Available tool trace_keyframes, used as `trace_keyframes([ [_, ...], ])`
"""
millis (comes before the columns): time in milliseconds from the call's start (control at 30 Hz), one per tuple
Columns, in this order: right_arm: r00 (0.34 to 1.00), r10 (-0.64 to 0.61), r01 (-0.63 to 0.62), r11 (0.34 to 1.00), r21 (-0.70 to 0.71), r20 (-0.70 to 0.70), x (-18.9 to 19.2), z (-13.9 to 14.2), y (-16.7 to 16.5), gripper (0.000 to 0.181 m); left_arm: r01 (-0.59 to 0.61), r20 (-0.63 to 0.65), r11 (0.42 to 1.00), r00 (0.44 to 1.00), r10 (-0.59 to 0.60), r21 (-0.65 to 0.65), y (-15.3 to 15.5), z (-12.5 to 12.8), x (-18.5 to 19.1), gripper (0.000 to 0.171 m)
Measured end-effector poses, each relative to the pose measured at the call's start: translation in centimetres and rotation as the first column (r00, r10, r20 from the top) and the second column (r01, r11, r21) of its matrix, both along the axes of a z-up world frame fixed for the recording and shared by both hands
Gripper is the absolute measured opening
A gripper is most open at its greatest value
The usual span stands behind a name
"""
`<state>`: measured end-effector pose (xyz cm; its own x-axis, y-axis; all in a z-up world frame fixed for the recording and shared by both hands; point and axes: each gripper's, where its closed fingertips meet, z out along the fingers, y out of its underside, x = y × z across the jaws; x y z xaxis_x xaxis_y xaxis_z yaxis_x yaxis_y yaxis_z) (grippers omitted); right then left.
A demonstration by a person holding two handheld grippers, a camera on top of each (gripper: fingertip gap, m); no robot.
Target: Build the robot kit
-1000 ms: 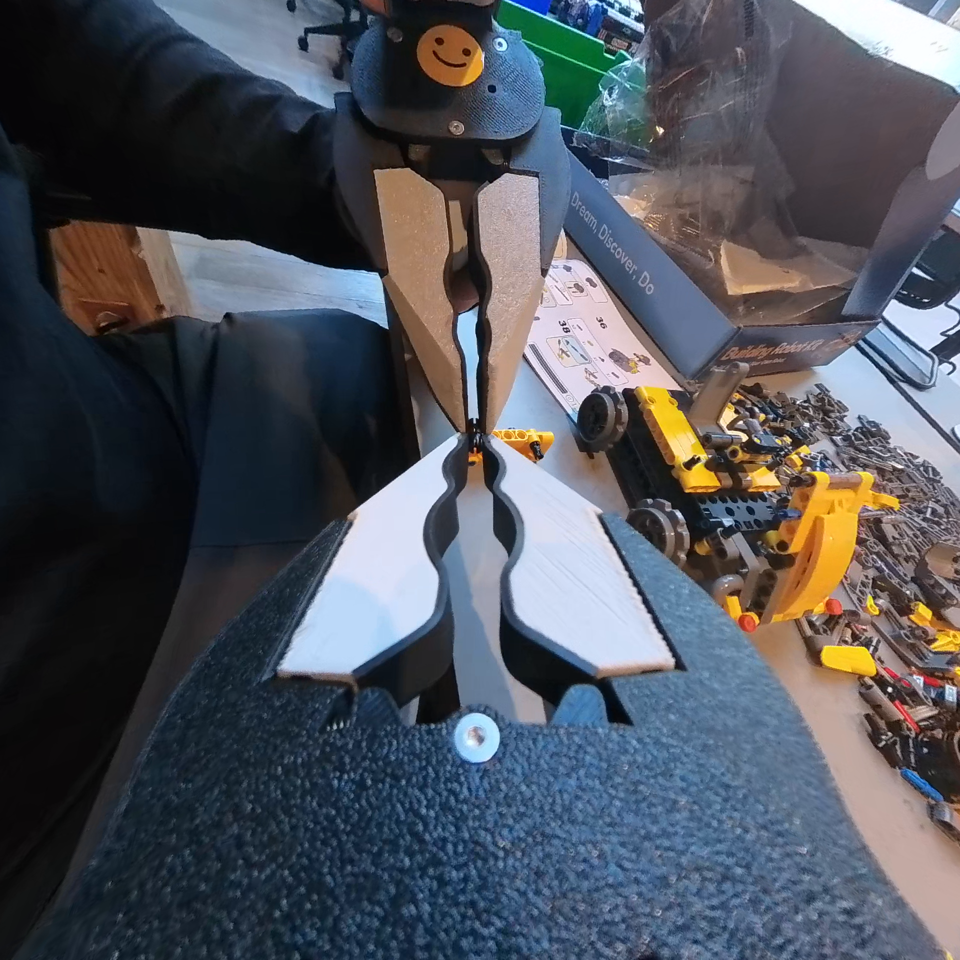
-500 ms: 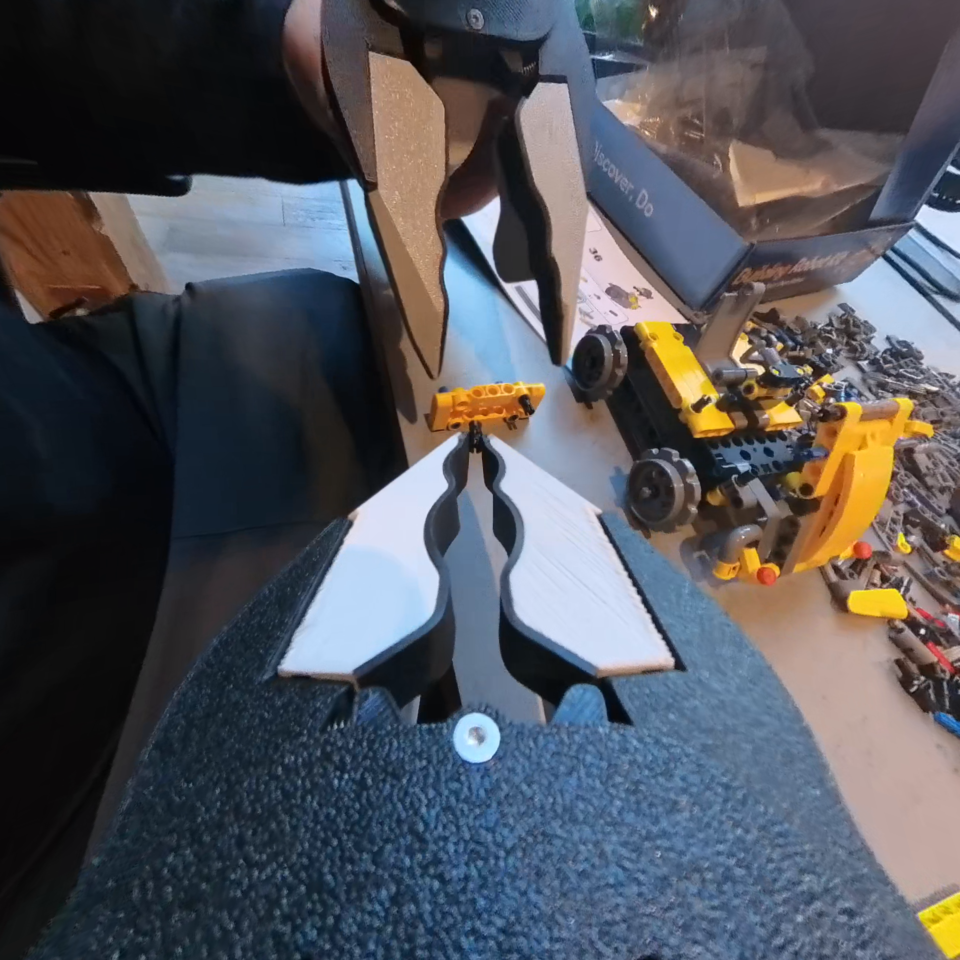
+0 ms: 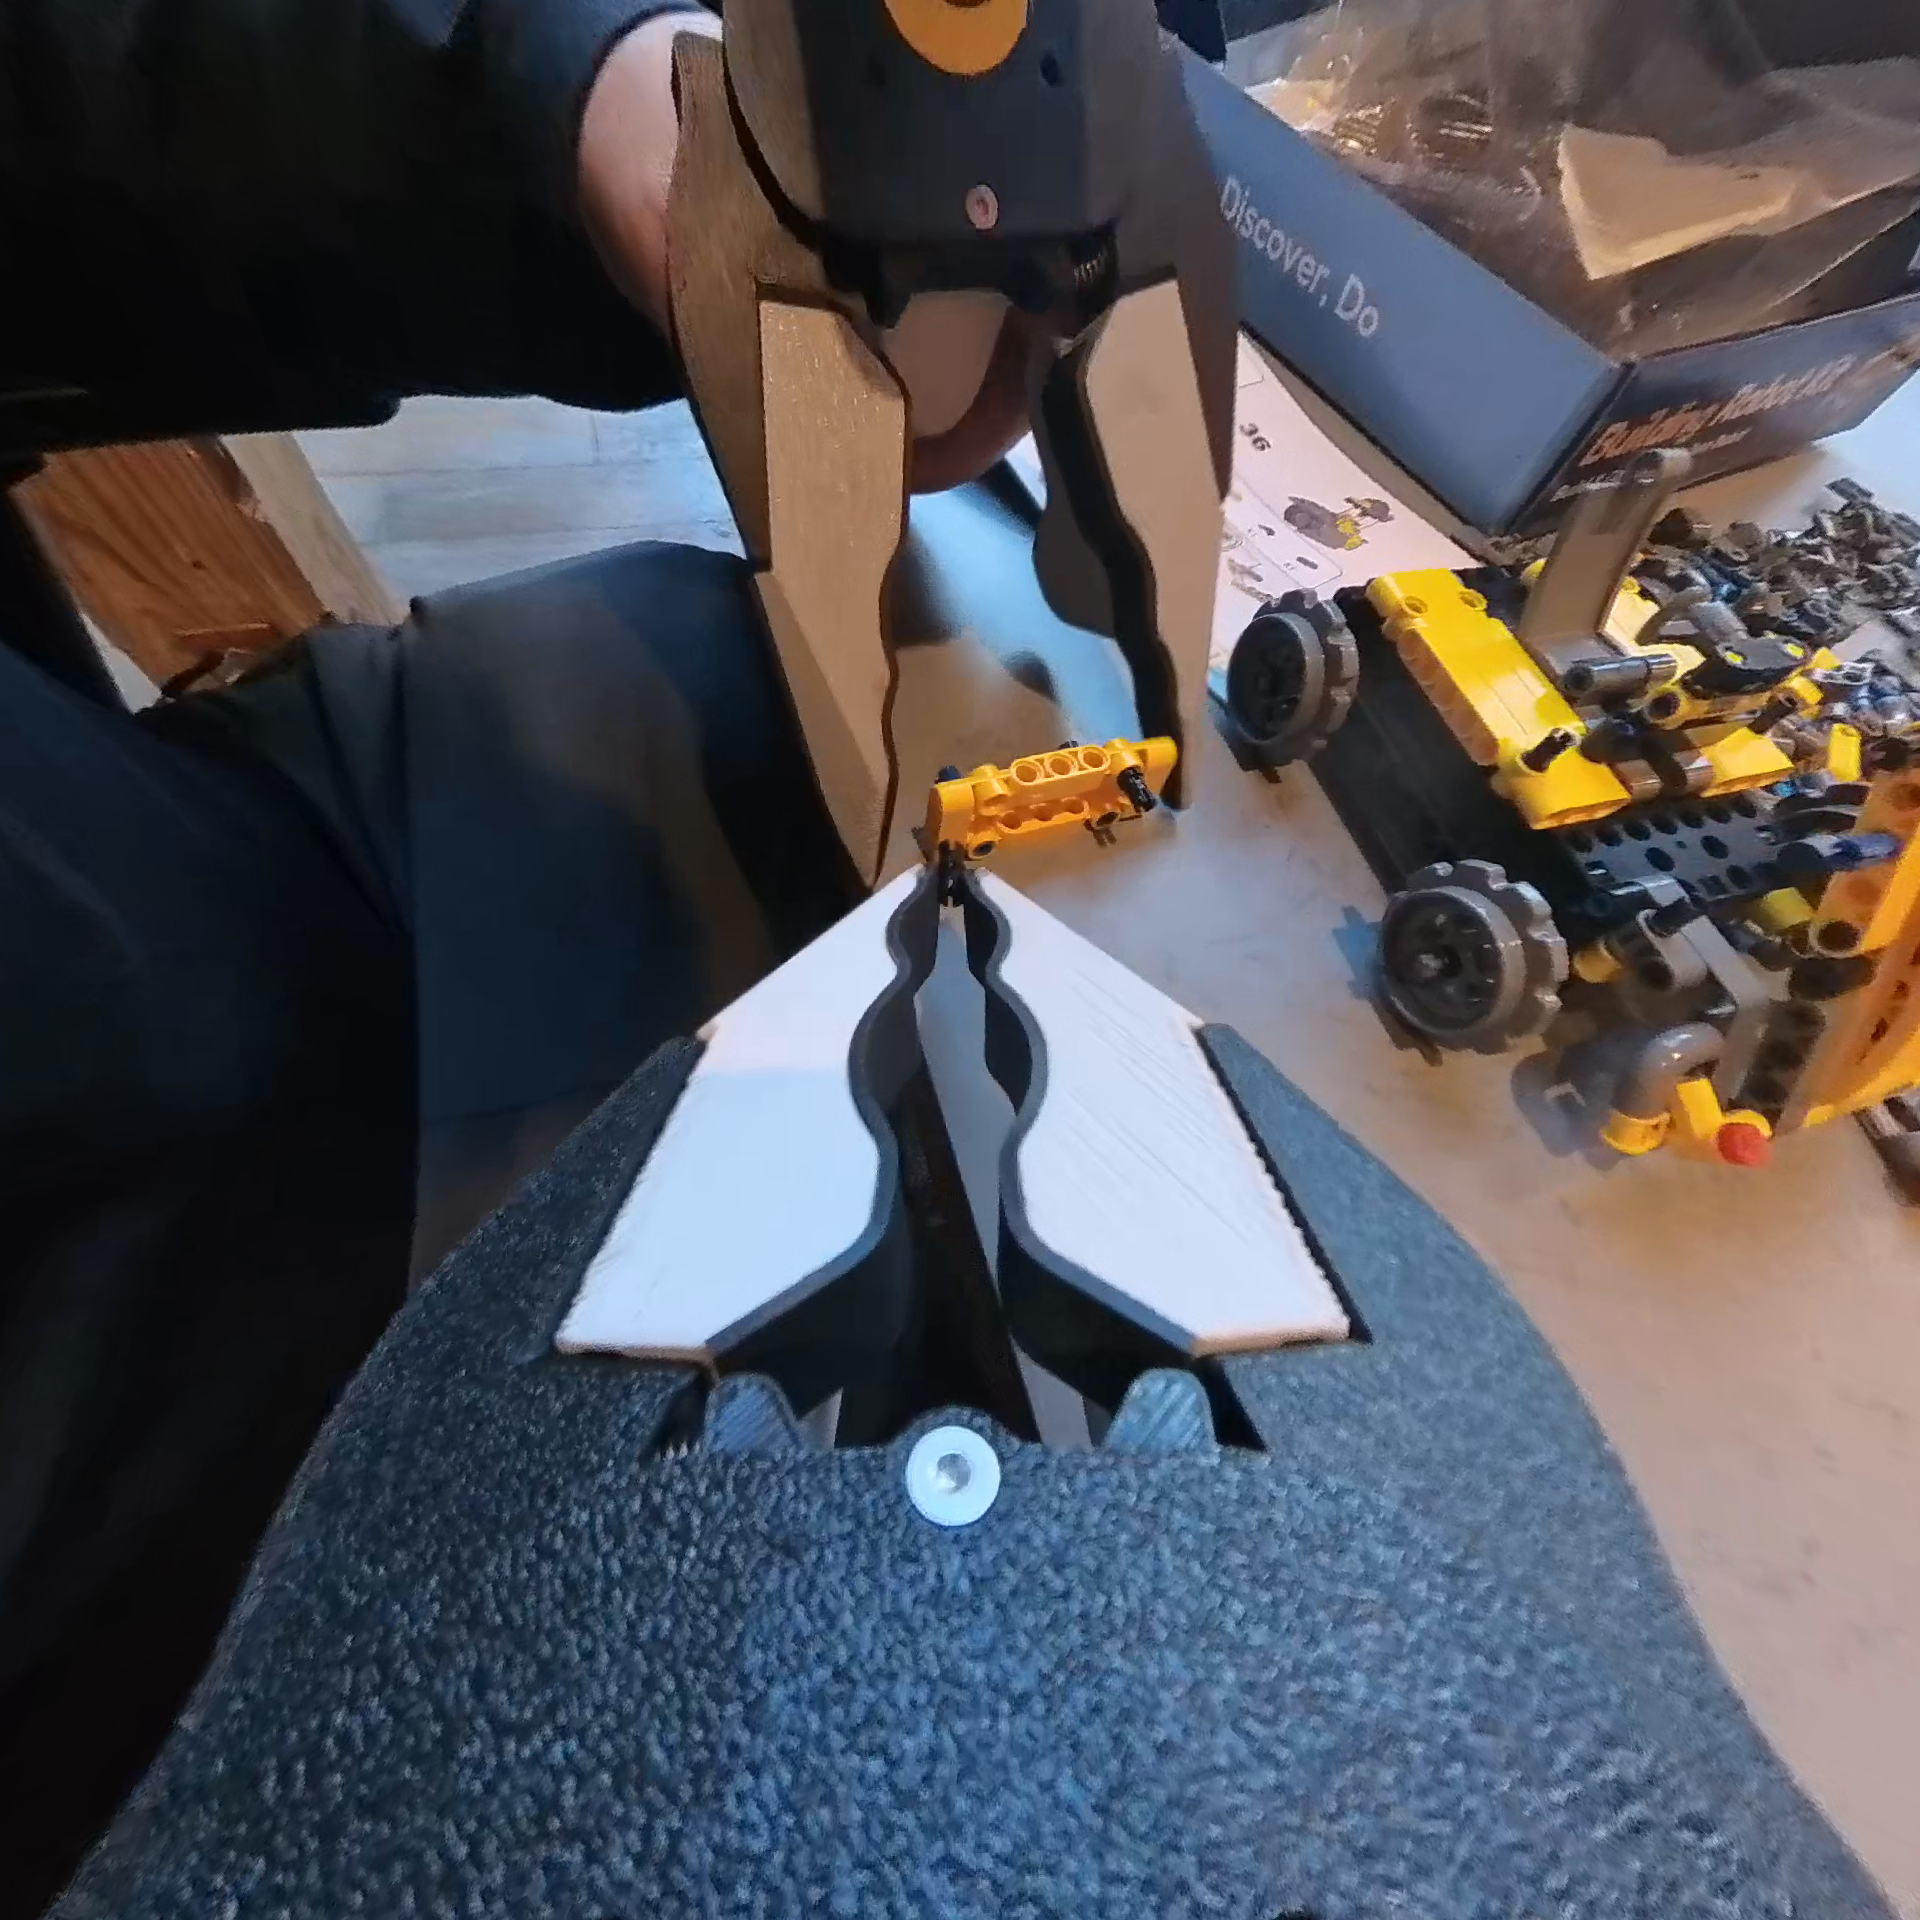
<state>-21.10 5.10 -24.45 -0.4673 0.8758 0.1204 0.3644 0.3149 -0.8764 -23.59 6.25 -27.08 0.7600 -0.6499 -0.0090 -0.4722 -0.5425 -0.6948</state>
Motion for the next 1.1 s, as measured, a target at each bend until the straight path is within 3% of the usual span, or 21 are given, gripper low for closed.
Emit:
trace_keyframes([
  [333,1.0,-0.009,0.008,1.0,-0.009,-0.019,0.4,-0.1,-0.6,0.004,0.035,0.02,0.999,0.999,-0.035,0.001,-0.3,0.0,0.5,0.063],
  [700,0.992,-0.063,0.061,0.998,-0.018,-0.112,0.7,0.9,-0.3,0.004,0.066,0.061,0.998,0.996,-0.065,-0.014,-0.1,0.3,0.4,0.065],
  [967,0.985,-0.126,0.12,0.991,-0.063,-0.116,0.8,0.2,0.1,0.004,0.113,0.062,0.994,0.992,-0.112,-0.01,0.2,0.1,0.8,0.062],
  [1100,0.985,-0.134,0.126,0.989,-0.077,-0.108,0.8,-0.2,0.1,0.005,0.077,0.061,0.997,0.995,-0.077,0.005,0.3,0.5,0.0,0.067],
])
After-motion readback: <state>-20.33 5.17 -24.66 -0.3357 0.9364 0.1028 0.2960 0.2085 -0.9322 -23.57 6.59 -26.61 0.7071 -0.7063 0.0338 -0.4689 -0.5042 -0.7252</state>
